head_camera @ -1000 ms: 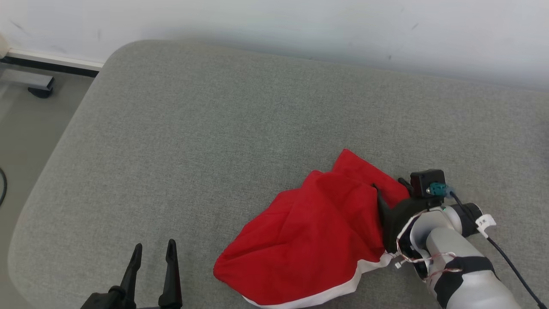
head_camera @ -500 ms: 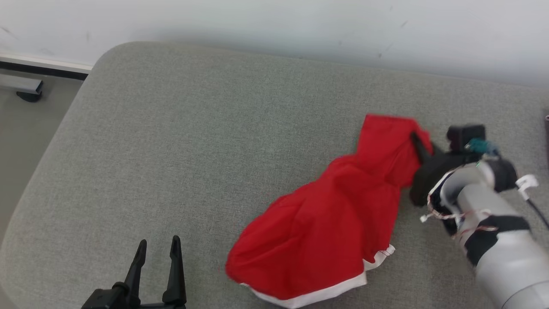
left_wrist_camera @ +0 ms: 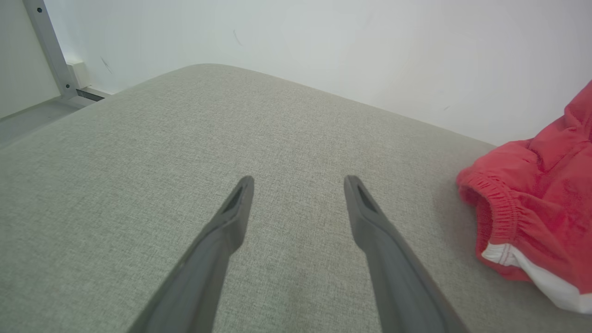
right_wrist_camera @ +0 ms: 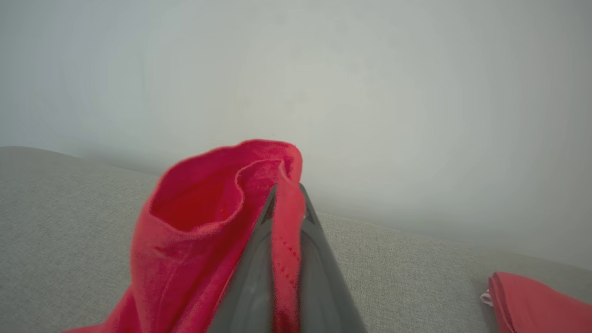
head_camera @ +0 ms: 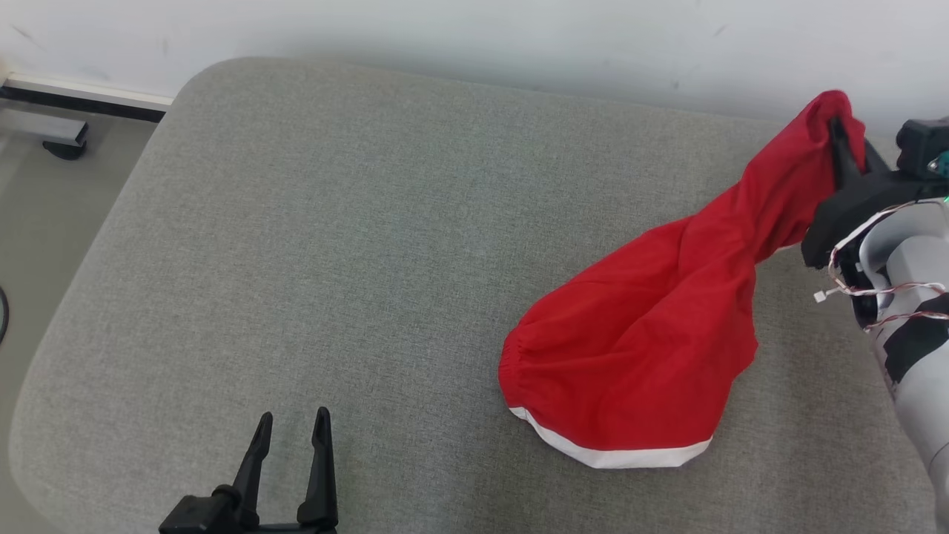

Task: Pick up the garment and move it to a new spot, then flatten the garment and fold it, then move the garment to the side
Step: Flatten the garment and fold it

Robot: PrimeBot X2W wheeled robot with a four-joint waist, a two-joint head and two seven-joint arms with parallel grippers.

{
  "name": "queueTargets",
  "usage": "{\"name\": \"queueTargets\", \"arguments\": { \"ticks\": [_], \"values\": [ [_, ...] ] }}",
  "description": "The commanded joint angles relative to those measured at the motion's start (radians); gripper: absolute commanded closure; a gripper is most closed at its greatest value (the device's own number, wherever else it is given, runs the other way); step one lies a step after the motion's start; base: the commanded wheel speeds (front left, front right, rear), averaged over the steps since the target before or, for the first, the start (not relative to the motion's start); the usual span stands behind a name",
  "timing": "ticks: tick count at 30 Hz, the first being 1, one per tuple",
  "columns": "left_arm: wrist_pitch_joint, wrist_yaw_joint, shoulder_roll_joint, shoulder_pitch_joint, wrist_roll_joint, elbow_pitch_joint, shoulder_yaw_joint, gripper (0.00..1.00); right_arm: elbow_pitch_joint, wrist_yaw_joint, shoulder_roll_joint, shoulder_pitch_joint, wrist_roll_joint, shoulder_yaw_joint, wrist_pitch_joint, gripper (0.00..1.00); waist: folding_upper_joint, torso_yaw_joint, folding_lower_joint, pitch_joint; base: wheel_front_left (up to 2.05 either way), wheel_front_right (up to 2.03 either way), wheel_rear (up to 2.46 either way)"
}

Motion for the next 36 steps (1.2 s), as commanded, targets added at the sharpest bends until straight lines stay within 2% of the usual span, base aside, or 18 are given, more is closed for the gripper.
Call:
{"name": "queueTargets", "arguments": {
  "ticks": [1,7,16,21,31,36],
  "values": [
    [-0.003,0.001,-0.001,-0.010,-0.003,0.005,-0.003,0.00,0.017,-0.003,0.013,0.006,-0.017,-0.005,-0.005,0.00,-0.0001,0.002,0.0000,-0.003,0.00,0.00,0.00],
    [-0.003,0.004,-0.001,0.012,0.001,0.010,0.003,0.00,-0.064,-0.003,0.004,0.059,-0.067,-0.085,-0.005,0.00,-0.0001,-0.019,0.0000,-0.032,0.00,0.00,0.00],
    [-0.003,-0.006,-0.001,0.044,0.025,0.005,0.023,0.00,-0.294,-0.003,0.054,0.237,-0.138,-0.217,-0.005,0.00,-0.0001,-0.085,0.0000,-0.089,0.00,0.00,0.00],
    [-0.003,-0.009,-0.001,0.043,0.031,0.003,0.027,0.00,-0.455,-0.003,0.087,0.374,-0.126,-0.274,-0.005,0.00,-0.0001,-0.130,0.0000,-0.096,0.00,0.00,0.00],
    [-0.003,-0.021,-0.001,0.033,0.045,0.017,0.034,0.00,-0.765,-0.003,0.206,0.677,-0.118,-0.355,-0.004,0.00,-0.0001,-0.210,0.0000,-0.105,0.00,0.00,0.00],
    [-0.003,-0.026,-0.001,0.023,0.049,0.028,0.022,0.00,-0.870,-0.003,0.269,0.807,-0.116,-0.384,-0.004,0.00,-0.0001,-0.238,0.0000,-0.098,0.00,0.00,0.00]
  ]
}}
